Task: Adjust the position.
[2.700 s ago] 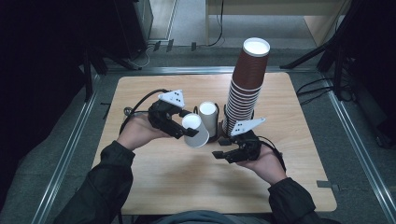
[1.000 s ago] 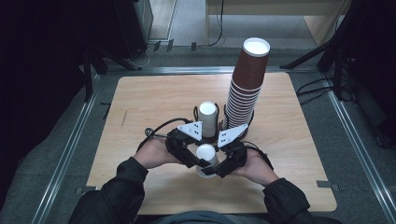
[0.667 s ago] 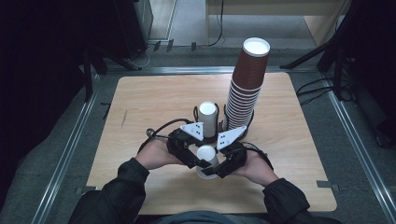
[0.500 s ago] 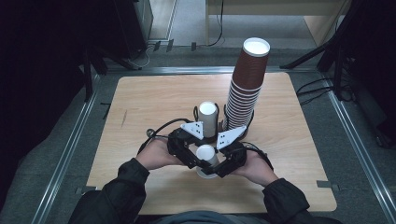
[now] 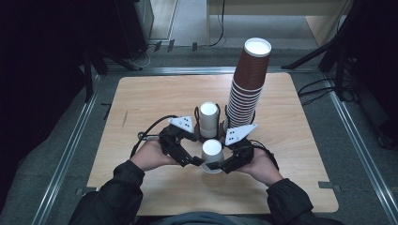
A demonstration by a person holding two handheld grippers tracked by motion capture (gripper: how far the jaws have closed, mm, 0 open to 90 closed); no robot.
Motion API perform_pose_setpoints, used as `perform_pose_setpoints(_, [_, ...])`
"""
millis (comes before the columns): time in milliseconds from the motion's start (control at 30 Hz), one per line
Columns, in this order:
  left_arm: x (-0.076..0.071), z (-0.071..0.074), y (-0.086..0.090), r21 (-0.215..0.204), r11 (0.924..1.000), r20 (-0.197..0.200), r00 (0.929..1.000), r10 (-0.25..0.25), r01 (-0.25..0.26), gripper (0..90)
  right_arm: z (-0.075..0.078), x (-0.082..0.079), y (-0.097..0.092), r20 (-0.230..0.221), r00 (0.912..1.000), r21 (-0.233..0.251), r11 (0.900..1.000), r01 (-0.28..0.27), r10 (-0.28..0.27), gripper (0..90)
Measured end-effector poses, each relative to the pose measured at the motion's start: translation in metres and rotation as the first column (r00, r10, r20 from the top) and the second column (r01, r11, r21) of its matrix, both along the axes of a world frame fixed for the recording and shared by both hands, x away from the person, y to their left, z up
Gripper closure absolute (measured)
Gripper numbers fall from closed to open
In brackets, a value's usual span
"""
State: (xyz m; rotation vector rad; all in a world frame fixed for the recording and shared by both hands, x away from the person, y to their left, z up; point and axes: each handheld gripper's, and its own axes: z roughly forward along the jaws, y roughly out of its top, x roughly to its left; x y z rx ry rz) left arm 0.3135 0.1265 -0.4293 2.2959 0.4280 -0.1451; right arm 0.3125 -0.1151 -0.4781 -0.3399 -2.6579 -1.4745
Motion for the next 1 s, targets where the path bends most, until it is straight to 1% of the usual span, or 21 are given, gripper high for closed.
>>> perform_pose_setpoints(33, [0.0, -0.002, 0.002, -0.004, 0.9999, -0.005, 0.9999, 0.013, -0.013, 4.3, 0.0, 0.0, -0.001, -0.002, 1.0, 0.008, 1.0, 0.0, 0.0, 29.6])
perform_pose_setpoints(100, [-0.001, -0.006, 0.005, -0.012, 0.9998, -0.019, 0.9997, 0.018, -0.018, 3.6, 0.001, -0.001, -0.002, -0.005, 1.0, 0.021, 0.9998, 0.001, -0.001, 29.5])
perform_pose_setpoints(200, [-0.002, -0.012, 0.008, -0.003, 0.9998, -0.015, 0.9997, 0.02, -0.02, 2.8, 0.003, -0.001, -0.004, -0.004, 1.0, 0.048, 0.9988, 0.008, -0.007, 29.4])
perform_pose_setpoints(300, [-0.003, -0.016, 0.009, -0.008, 0.9997, -0.018, 0.9996, 0.022, -0.022, 2.1, 0.004, -0.001, -0.006, -0.001, 0.9999, 0.088, 0.996, 0.015, -0.015, 29.3])
perform_pose_setpoints(400, [-0.004, -0.021, 0.006, -0.017, 0.9996, -0.026, 0.9995, 0.02, -0.02, 2.1, 0.006, -0.002, -0.008, 0.006, 0.9999, 0.124, 0.9921, 0.014, -0.015, 29.4])
perform_pose_setpoints(533, [-0.005, -0.027, -0.002, 0.011, 0.9999, -0.024, 0.9997, 0.005, -0.004, 2.1, 0.007, -0.003, -0.009, 0.006, 0.9999, 0.167, 0.9858, 0.015, -0.016, 29.4])
perform_pose_setpoints(633, [-0.006, -0.03, -0.007, 0.019, 0.9998, -0.024, 0.9997, 0.001, 0.0, 2.1, 0.007, -0.003, -0.008, 0.01, 0.9999, 0.188, 0.9822, 0.004, -0.006, 29.3])
perform_pose_setpoints(733, [-0.006, -0.031, -0.009, 0.014, 0.9999, -0.026, 0.9997, -0.002, 0.002, 2.1, 0.007, -0.005, -0.007, 0.023, 0.9997, 0.211, 0.9774, -0.008, 0.003, 29.3])
perform_pose_setpoints(867, [-0.007, -0.033, -0.013, 0.003, 1.0, -0.027, 0.9996, -0.008, 0.008, 2.2, 0.008, -0.006, -0.006, 0.017, 0.9998, 0.247, 0.9689, -0.006, 0.002, 29.1])
perform_pose_setpoints(1000, [-0.008, -0.035, -0.016, 0.0, 0.9999, -0.029, 0.9995, -0.011, 0.011, 2.6, 0.007, -0.007, -0.004, 0.007, 1.0, 0.26, 0.9657, -0.002, 0.0, 29.0])
